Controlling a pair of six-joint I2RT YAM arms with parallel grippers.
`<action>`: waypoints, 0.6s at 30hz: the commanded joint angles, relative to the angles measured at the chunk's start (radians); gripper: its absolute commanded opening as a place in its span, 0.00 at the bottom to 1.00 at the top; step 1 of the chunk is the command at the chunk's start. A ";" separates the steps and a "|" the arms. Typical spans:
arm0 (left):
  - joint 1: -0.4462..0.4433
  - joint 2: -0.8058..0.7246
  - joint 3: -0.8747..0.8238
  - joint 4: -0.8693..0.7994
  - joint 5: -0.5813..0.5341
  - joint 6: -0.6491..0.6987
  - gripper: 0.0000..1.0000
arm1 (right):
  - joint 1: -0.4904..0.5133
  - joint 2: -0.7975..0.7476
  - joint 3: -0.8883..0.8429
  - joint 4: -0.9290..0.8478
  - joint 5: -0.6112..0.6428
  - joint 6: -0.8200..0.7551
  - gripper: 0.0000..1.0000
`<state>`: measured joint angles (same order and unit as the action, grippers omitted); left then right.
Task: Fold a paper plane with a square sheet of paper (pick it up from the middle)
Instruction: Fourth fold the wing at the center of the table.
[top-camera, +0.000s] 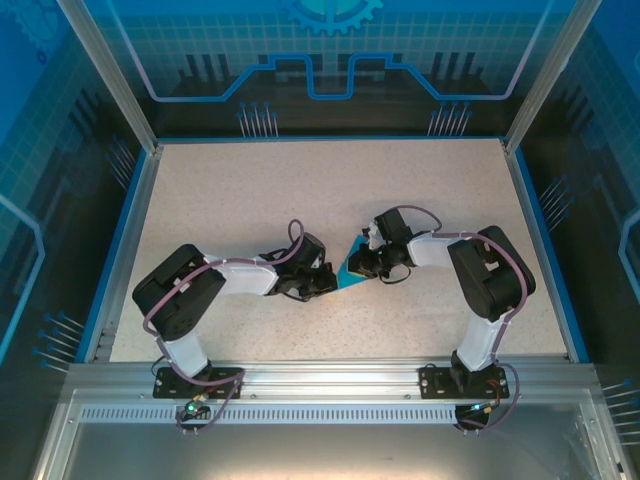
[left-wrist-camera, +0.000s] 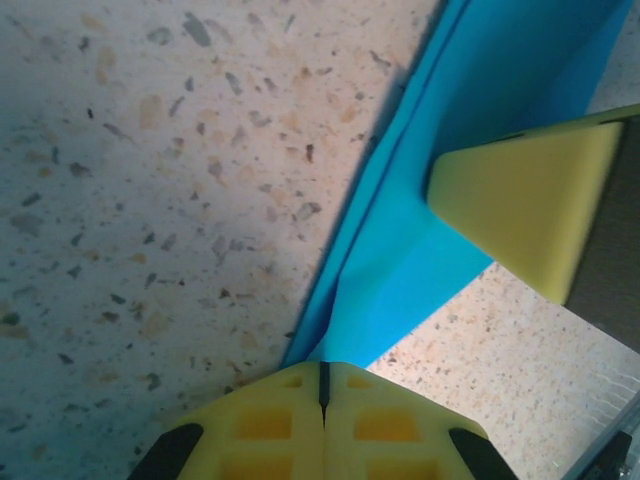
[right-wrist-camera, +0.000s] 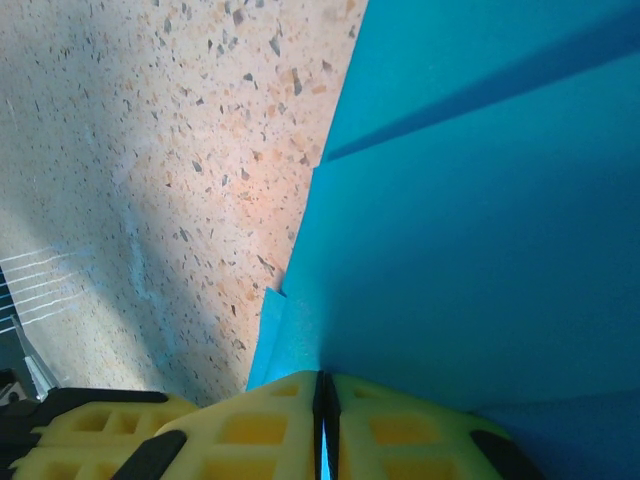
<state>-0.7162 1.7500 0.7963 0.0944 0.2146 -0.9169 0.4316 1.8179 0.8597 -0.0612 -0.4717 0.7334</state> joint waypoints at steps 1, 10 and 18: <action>0.006 0.017 0.020 -0.052 -0.027 0.014 0.03 | -0.011 0.049 -0.023 -0.053 0.106 -0.006 0.13; 0.005 0.008 -0.042 -0.050 -0.049 0.002 0.00 | 0.012 -0.061 0.000 -0.002 0.007 -0.048 0.13; 0.006 -0.003 -0.077 -0.021 -0.044 -0.013 0.00 | 0.078 -0.055 -0.022 0.010 0.005 -0.039 0.10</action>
<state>-0.7162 1.7428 0.7628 0.1482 0.2062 -0.9188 0.4866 1.7691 0.8528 -0.0509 -0.4641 0.7033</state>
